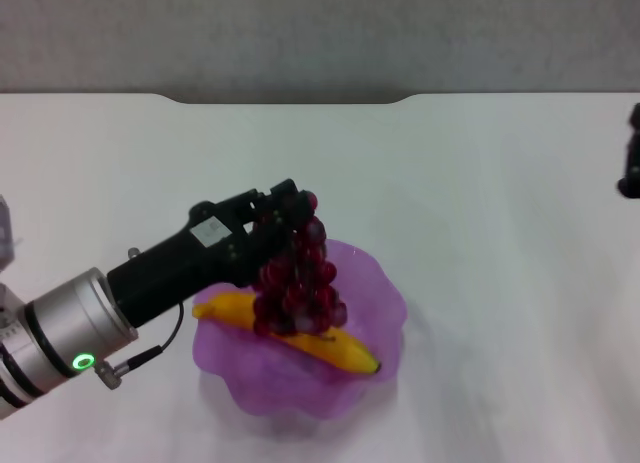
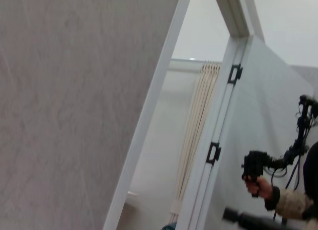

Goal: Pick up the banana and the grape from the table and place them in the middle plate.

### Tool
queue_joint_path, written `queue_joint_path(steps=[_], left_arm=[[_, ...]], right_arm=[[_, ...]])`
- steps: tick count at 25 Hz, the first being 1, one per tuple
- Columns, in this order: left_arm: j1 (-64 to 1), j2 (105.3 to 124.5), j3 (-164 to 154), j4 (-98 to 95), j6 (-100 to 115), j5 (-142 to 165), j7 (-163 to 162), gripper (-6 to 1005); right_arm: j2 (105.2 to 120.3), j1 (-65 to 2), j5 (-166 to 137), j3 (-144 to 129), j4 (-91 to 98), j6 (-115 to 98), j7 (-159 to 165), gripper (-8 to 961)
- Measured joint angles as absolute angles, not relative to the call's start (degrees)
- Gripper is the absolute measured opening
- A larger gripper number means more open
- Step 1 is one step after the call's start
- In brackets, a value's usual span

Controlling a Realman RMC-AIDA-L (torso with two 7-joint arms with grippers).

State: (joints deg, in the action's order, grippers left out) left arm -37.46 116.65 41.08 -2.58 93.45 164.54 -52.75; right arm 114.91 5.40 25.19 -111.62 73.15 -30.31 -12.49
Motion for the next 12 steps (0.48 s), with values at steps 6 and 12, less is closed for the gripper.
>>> queue_joint_path(steps=[6, 12], left_arm=[[-37.1, 116.85, 39.0, -0.8, 88.8, 164.5, -50.9, 245], [-36.4, 116.94, 38.9, 2.5, 81.7, 164.5, -47.3, 244]], right_arm=[[115.0, 8.1, 29.2, -112.0, 73.6, -37.1, -20.0, 22], [115.03, 8.1, 51.9, -120.6, 70.5, -58.7, -39.6, 23]])
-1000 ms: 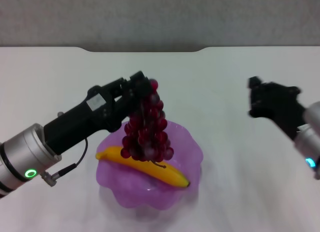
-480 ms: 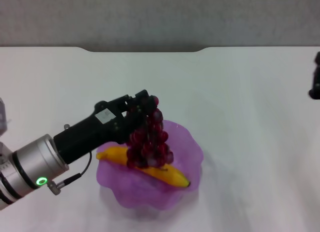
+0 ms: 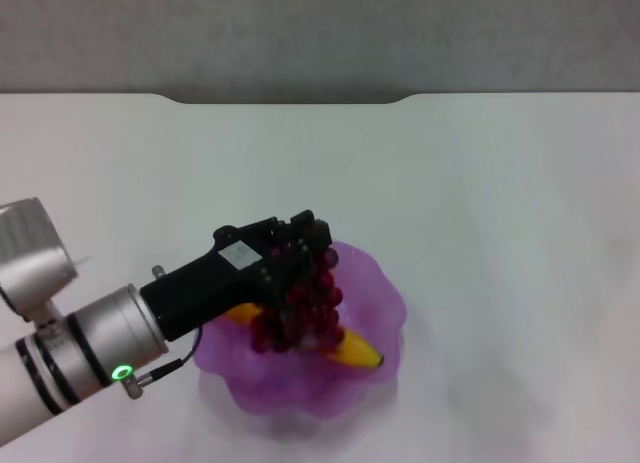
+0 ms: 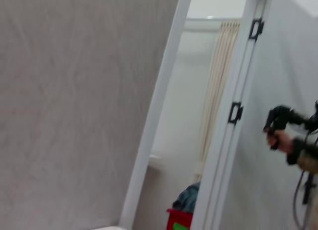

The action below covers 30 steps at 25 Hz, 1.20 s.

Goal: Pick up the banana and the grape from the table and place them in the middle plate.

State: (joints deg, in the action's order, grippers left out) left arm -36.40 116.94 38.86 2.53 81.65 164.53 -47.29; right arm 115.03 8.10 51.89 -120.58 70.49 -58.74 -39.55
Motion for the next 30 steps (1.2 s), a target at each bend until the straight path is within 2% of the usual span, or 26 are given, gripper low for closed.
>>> queue_joint_path(steps=[4, 23, 29, 30], left_arm=[[-35.9, 116.97, 39.0, 4.6, 78.6, 164.5, -44.9, 244], [-35.2, 117.07, 38.9, 9.0, 67.9, 164.4, -38.6, 243], [-34.8, 117.14, 39.3, 9.8, 67.1, 163.9, -36.4, 269], [-34.7, 117.14, 39.4, 9.9, 67.1, 163.9, -36.1, 325]], right_arm=[[114.81, 5.3, 64.9, -128.9, 69.4, -71.7, -52.0, 23], [114.65, 2.6, 69.5, -132.8, 68.4, -74.4, -52.3, 24], [114.61, 1.9, 70.3, -133.6, 67.5, -74.2, -52.3, 24], [114.61, 1.9, 70.4, -133.7, 67.3, -74.3, -52.3, 24]])
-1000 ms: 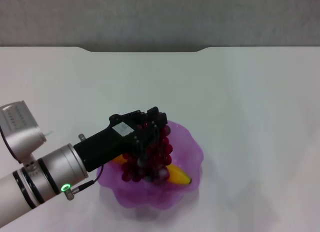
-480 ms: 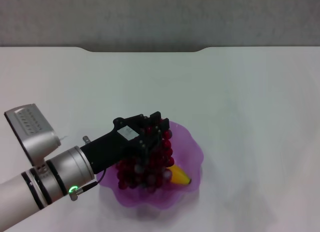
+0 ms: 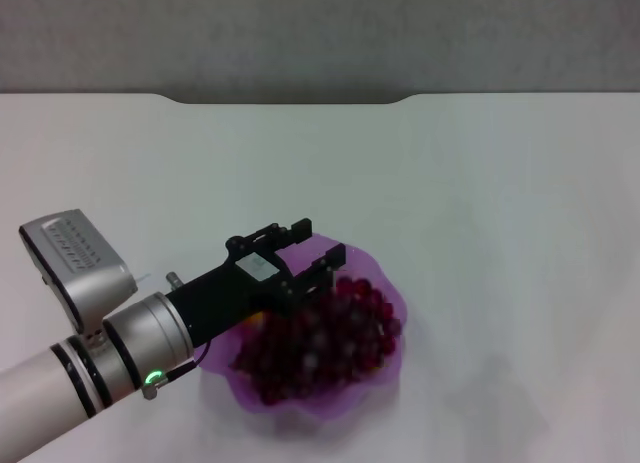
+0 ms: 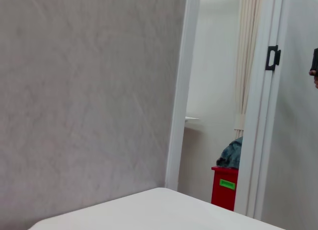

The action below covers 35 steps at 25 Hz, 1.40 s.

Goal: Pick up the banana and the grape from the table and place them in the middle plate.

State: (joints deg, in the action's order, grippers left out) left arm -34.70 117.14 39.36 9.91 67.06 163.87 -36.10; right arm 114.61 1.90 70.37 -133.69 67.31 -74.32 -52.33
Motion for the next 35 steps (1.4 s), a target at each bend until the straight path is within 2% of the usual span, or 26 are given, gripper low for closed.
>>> queue_joint_path(steps=[4, 10, 18, 23, 29, 35], left_arm=[[-34.3, 117.16, 39.4, 10.3, 67.5, 163.5, -35.1, 547], [-33.9, 117.1, 39.8, 11.1, 67.8, 162.0, -34.7, 678], [-30.8, 116.66, 46.6, 11.6, 69.1, 158.8, -32.3, 690], [-28.0, 116.67, 51.1, 11.3, 72.0, 158.7, -28.1, 683], [-22.2, 117.01, 60.4, 12.0, 77.7, 158.6, -19.9, 589], [-19.1, 117.0, 69.5, 11.6, 77.9, 158.6, -19.4, 329]], right_arm=[[114.61, 1.8, 70.4, -134.0, 67.0, -74.7, -52.3, 24], [114.61, 1.4, 70.4, -134.3, 66.3, -74.5, -52.3, 24], [114.61, 0.2, 70.6, -134.6, 64.2, -74.3, -49.7, 24], [114.61, 0.2, 70.5, -134.6, 63.8, -74.3, -49.4, 24], [114.61, -0.1, 70.6, -134.5, 62.4, -74.4, -48.5, 24], [114.61, -1.1, 70.1, -134.6, 59.6, -74.7, -44.1, 24]])
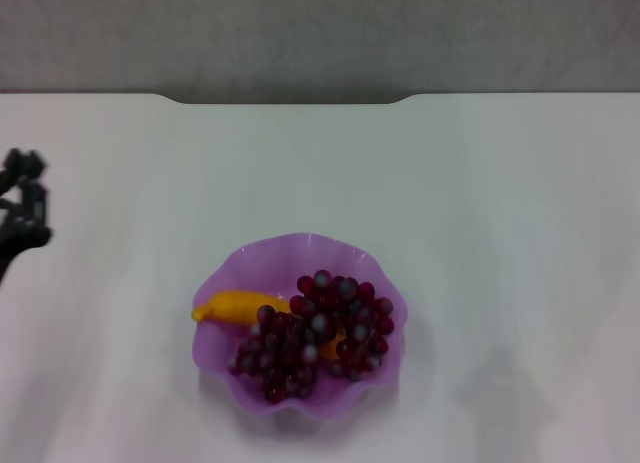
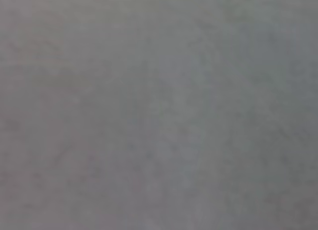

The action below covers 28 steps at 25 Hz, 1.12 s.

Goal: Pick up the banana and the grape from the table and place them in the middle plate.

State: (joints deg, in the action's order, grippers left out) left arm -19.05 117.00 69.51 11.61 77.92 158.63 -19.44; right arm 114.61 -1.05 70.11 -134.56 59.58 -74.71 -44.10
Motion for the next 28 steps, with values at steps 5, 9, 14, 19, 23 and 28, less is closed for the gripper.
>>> queue_joint_path(steps=[5, 9, 14, 19, 23, 28], left_arm=[[-18.1, 117.03, 74.4, 10.5, 77.3, 158.6, -19.4, 135], [-18.1, 117.13, 75.6, 9.5, 75.3, 157.3, -19.5, 72], [-18.3, 117.22, 75.7, 9.3, 72.4, 156.3, -19.4, 9], [-17.7, 116.94, 76.7, 9.3, 72.2, 154.7, -20.1, 13], [-16.2, 116.92, 78.0, 9.3, 72.4, 149.3, -22.2, 13], [-15.3, 116.71, 78.1, 9.1, 71.7, 147.2, -22.7, 13]], right_arm=[[114.57, -3.1, 70.0, -135.4, 55.3, -74.4, -40.3, 24], [114.52, -5.3, 68.7, -136.6, 49.3, -74.8, -33.8, 24], [114.59, -5.6, 69.1, -135.6, 45.9, -74.5, -32.4, 24], [114.61, -5.0, 72.5, -134.4, 44.8, -74.5, -32.2, 24], [114.67, -5.2, 73.5, -134.0, 43.8, -74.4, -32.2, 24], [114.7, -5.4, 74.8, -133.8, 43.7, -74.2, -32.2, 24]])
